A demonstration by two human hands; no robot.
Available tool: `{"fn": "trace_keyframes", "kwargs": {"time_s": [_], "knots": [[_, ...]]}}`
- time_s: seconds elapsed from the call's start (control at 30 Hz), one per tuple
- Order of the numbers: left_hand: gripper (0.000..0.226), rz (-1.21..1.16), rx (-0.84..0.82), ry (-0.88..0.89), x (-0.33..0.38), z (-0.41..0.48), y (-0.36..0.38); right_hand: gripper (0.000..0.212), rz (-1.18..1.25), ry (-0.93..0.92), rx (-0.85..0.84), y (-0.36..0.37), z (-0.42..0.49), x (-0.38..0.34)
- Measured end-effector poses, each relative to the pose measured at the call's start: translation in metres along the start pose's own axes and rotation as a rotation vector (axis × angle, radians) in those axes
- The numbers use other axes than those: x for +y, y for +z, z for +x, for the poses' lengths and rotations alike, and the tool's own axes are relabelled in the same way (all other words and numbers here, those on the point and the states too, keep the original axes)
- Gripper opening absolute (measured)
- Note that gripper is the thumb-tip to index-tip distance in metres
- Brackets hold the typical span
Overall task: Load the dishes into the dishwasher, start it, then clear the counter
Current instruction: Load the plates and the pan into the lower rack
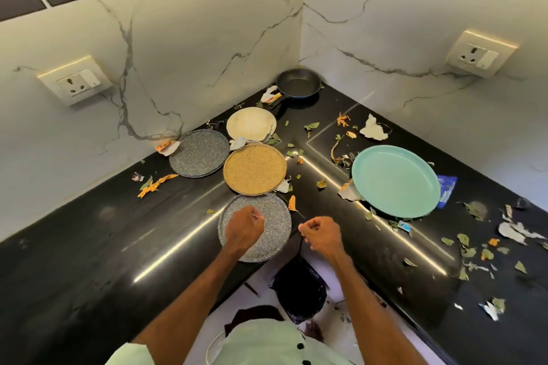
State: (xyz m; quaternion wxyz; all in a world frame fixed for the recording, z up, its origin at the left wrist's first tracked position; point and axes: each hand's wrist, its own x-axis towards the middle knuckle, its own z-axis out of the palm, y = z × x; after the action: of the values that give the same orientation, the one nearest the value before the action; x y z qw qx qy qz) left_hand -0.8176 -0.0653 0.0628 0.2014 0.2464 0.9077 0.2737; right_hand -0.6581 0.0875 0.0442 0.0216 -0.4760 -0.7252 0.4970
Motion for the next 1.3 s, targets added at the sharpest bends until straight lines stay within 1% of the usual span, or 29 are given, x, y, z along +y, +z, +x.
{"fn": "trace_keyframes", "kwargs": {"time_s": [0.07,0.17,0.23,0.3,0.37,0.47,0.53,0.6,0.7,0.8,0.93,1.0,1.07,1.13,1.2,1.3], "knots": [[0.003,-0.012,0.035,-0.073,-0.021,0.001,-0.004,0.021,-0.042,0.017,-0.064,0.022,0.007,0.003],[0.012,-0.039,0.06,-0.187,-0.054,0.004,-0.009,0.029,-0.171,-0.003,-0.172,0.043,0.009,-0.01],[0.017,-0.049,0.075,-0.204,-0.065,0.007,-0.016,0.039,-0.263,-0.007,-0.195,0.05,0.018,-0.022],[0.02,-0.054,0.094,-0.214,-0.072,0.014,-0.025,0.043,-0.315,0.045,-0.155,0.054,0.031,-0.032],[0.018,-0.053,0.097,-0.241,-0.076,0.022,-0.034,0.042,-0.323,0.098,-0.114,0.057,0.042,-0.04],[0.019,-0.037,0.081,-0.253,-0.08,0.034,-0.041,0.028,-0.306,0.118,-0.036,0.064,0.048,-0.051],[0.02,-0.028,0.069,-0.23,-0.085,0.043,-0.041,0.019,-0.3,0.085,0.043,0.07,0.052,-0.058],[0.021,-0.018,0.062,-0.194,-0.087,0.052,-0.041,0.015,-0.278,0.023,0.098,0.072,0.059,-0.068],[0.021,0.0,0.062,-0.119,-0.074,0.076,-0.047,0.024,-0.201,-0.054,0.148,0.072,0.074,-0.092],[0.018,0.037,0.042,-0.049,-0.056,0.114,-0.059,0.033,-0.122,-0.086,0.155,0.072,0.1,-0.118],[0.023,0.101,0.046,0.038,-0.048,0.162,-0.067,0.033,-0.096,-0.159,0.195,0.071,0.142,-0.146],[0.023,0.147,0.031,0.016,-0.043,0.176,-0.07,0.03,-0.079,-0.163,0.222,0.07,0.162,-0.158],[0.029,0.183,0.009,-0.054,-0.043,0.184,-0.073,0.024,-0.057,-0.153,0.236,0.071,0.18,-0.17],[0.03,0.227,-0.021,-0.089,-0.047,0.187,-0.073,0.008,-0.056,-0.163,0.236,0.072,0.197,-0.179],[0.026,0.245,-0.03,-0.106,-0.055,0.19,-0.069,0.016,-0.085,-0.191,0.23,0.074,0.214,-0.187],[0.033,0.221,-0.008,-0.122,-0.063,0.192,-0.064,0.029,-0.088,-0.153,0.239,0.078,0.246,-0.193]]}}
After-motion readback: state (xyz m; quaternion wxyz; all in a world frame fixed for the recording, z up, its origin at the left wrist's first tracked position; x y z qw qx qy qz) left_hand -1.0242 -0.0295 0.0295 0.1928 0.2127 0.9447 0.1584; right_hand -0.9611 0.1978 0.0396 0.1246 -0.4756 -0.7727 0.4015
